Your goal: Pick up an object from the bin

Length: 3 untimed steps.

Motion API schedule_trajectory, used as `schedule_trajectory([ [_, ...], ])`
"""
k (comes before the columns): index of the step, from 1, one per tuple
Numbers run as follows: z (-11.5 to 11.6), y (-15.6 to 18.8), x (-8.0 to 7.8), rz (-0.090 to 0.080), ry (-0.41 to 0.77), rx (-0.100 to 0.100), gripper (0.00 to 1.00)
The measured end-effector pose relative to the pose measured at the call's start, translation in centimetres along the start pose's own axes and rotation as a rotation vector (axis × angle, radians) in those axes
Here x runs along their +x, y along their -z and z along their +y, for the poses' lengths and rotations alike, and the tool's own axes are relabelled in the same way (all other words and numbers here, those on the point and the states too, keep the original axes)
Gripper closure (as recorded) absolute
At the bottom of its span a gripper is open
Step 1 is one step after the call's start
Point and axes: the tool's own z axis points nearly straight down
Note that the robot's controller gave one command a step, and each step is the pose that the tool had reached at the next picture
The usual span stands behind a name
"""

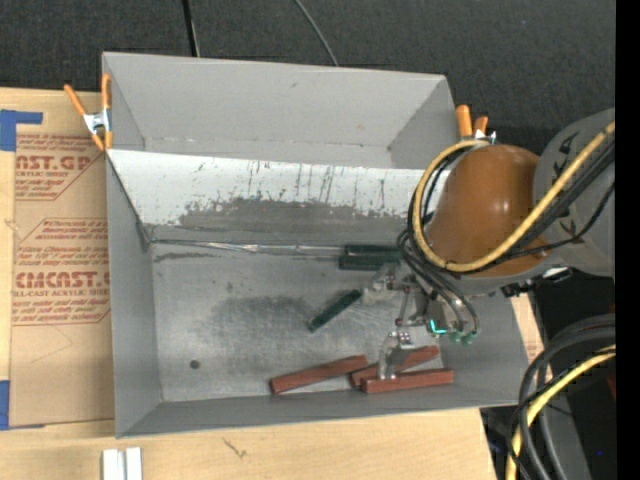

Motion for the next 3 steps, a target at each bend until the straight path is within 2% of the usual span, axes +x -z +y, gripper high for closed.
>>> schedule_trajectory([
  [1,0.0,0.4,-0.2,-0.008,0.000,0.000,0.00],
  [2,1.9,-9.2,-1.5,-0.016,0.097,0.001,1.00],
  [3,2.0,-9.3,-2.1,-0.043,0.095,0.000,0.00],
])
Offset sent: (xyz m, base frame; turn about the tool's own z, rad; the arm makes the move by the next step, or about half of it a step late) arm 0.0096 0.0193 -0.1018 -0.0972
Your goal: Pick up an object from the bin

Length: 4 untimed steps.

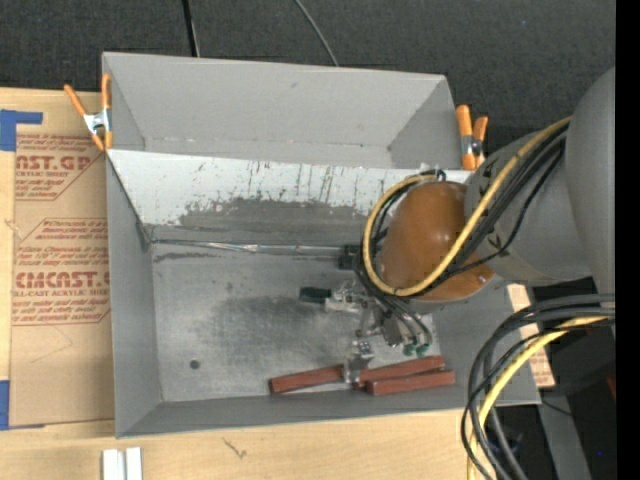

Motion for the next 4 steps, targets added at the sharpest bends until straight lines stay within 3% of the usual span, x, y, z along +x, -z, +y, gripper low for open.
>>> schedule_trajectory([
  [1,0.0,0.0,0.2,0.009,0.002,0.000,1.00],
  [2,0.0,0.2,-0.8,-0.033,-0.001,0.001,0.00],
  [3,0.0,0.2,-0.8,-0.033,0.000,0.001,0.00],
  [4,1.3,2.3,-5.3,0.035,-0.053,-0.001,0.00],
])
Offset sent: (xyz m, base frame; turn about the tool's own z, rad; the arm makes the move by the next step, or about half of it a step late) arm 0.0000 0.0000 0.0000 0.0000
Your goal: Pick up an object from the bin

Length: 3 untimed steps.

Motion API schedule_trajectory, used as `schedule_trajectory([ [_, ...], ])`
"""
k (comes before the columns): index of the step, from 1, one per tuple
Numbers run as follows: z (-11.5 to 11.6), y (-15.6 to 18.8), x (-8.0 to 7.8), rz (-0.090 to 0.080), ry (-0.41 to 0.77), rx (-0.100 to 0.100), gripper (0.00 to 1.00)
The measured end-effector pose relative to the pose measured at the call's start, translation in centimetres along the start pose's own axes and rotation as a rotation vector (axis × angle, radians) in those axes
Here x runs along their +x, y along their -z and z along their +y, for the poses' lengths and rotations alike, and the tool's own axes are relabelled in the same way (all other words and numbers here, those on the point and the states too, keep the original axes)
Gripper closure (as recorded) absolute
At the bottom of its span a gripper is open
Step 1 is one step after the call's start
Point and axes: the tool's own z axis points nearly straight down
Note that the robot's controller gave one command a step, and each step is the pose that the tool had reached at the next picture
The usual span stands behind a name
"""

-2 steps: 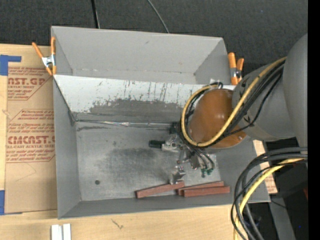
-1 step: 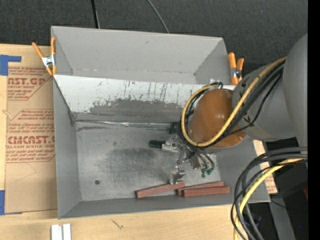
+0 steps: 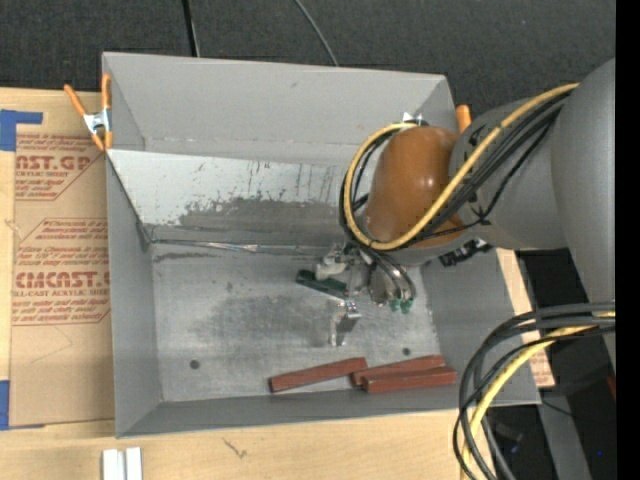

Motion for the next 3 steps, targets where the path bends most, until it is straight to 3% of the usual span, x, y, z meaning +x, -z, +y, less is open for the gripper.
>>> schedule_trajectory([
  [1,-0.1,-2.6,-3.7,-0.025,0.040,0.000,1.00],
  [2,-0.1,-2.6,-3.7,-0.025,0.040,0.000,1.00],
  [3,-0.6,14.7,-2.4,-0.011,0.042,0.002,1.00],
])
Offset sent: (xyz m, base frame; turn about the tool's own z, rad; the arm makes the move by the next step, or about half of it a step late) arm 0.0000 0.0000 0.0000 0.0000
